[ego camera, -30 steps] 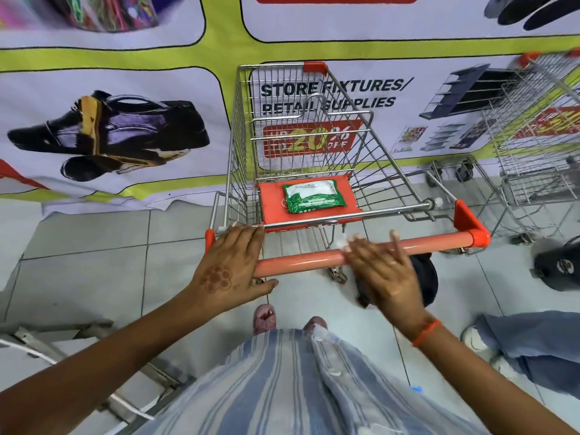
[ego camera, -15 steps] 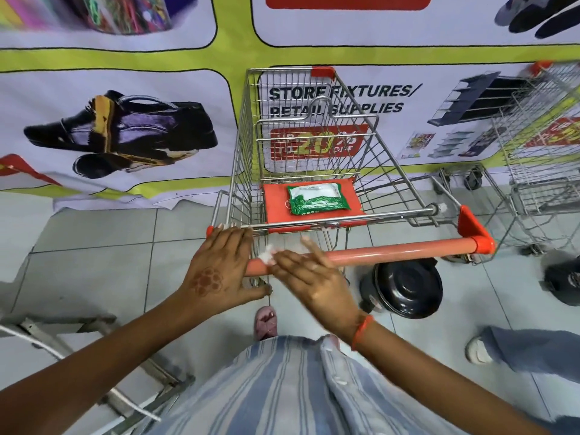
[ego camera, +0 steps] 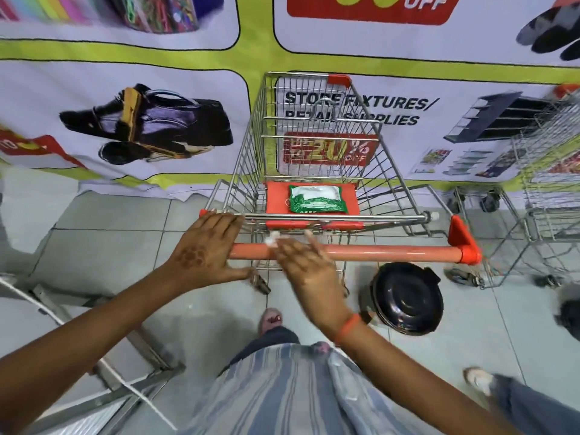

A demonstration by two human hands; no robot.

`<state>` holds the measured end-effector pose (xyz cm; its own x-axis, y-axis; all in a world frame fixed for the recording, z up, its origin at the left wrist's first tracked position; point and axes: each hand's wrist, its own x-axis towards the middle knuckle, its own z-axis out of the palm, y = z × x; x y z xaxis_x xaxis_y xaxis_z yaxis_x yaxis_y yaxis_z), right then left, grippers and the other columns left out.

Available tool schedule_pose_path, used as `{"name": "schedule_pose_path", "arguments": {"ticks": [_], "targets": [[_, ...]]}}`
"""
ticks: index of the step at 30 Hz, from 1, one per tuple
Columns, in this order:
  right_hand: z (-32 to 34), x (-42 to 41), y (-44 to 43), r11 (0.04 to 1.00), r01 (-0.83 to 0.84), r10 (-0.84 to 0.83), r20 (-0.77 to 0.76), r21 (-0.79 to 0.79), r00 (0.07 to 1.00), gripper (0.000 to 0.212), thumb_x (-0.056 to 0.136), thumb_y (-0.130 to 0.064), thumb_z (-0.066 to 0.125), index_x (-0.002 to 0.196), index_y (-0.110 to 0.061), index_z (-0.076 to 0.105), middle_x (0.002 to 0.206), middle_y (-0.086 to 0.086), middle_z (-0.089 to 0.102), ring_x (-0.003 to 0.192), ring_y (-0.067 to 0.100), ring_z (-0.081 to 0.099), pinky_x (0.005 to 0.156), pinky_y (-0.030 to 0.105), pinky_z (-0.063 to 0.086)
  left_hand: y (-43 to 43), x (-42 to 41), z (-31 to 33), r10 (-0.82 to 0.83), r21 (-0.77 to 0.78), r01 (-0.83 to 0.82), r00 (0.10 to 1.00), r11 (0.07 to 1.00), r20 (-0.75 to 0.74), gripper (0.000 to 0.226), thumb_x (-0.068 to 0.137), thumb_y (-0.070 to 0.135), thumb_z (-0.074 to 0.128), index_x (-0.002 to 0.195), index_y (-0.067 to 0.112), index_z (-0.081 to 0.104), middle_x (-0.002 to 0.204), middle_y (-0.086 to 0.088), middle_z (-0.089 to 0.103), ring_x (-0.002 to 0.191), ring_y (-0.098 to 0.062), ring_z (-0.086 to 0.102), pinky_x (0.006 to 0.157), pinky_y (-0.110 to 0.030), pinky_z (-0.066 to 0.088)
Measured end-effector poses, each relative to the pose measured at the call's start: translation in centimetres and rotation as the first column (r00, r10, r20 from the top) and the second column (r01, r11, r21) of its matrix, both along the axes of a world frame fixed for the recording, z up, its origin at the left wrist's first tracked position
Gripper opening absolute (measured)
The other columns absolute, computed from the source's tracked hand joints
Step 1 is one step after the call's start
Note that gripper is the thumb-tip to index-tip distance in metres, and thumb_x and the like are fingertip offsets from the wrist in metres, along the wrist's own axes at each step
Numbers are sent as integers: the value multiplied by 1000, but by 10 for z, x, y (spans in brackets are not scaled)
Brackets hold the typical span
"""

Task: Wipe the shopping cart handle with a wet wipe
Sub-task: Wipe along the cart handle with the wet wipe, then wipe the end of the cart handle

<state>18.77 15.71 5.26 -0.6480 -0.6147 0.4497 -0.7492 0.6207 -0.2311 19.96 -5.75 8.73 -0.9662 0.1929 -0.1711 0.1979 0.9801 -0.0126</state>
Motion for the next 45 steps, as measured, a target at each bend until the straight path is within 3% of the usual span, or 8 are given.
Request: {"name": "schedule_pose_path", "arguments": {"ticks": [5,13,18,21,26,33,38,45], "targets": [[3,-1,-39,999,-50,50,-79,0,996,32,76,-9,69,108,-13,70,110,2,74,100,15,70,111,43,33,3,1,0,11,12,-11,1000,1000,-22,94,74,75,36,121,-3,53,115,-21,62,105,-36,58,95,-45,42],[-5,-14,112,985,171,-172,14,23,985,36,98,-12,35,129,-13,53,132,1,59,124,16,53,120,43,15,4,2,1,-2,41,4,999,999,-38,86,74,67,49,120,-5,54,113,-22,62,102,-36,58,92,-45,44],[-6,-15,150,940,341,-341,9,10,940,45,87,4,41,127,-9,56,131,5,61,127,13,48,119,48,20,21,-6,9,-49,170,58,997,984,-57,79,79,64,51,121,-4,54,113,-20,62,104,-35,56,93,-45,45],[3,-19,140,905,396,-397,27,-155,917,35,86,6,47,114,-7,65,115,4,69,113,12,56,114,43,29,48,-23,22,-142,200,151,988,968,-58,83,83,68,34,125,-2,50,119,-20,60,109,-34,54,96,-46,43],[34,-22,137,600,598,-601,195,-531,775,17,87,-6,62,102,-5,70,98,-23,61,88,16,54,89,13,41,95,-61,42,-291,260,312,950,914,-116,83,87,66,24,131,0,45,124,-18,56,114,-32,50,102,-41,35],[49,-11,190,185,706,-652,452,-684,609,27,88,-13,64,91,-39,65,91,-25,64,83,7,61,76,14,50,168,-91,65,-451,278,485,874,829,-181,81,85,61,32,138,0,35,137,-19,47,125,-30,39,107,-36,21],[29,-9,230,81,746,-647,534,-661,543,33,87,-8,64,86,-41,58,91,-14,56,80,0,59,71,6,48,207,-100,64,-476,277,507,862,817,-176,85,85,65,27,140,1,31,137,-19,45,125,-31,39,106,-43,28],[-56,-27,304,-133,889,-503,803,-439,321,16,82,-6,67,83,-22,62,100,13,62,71,-5,60,60,1,46,255,-108,51,-438,258,462,887,848,-150,89,85,69,23,143,3,25,147,-16,35,135,-28,29,113,-40,11]]}}
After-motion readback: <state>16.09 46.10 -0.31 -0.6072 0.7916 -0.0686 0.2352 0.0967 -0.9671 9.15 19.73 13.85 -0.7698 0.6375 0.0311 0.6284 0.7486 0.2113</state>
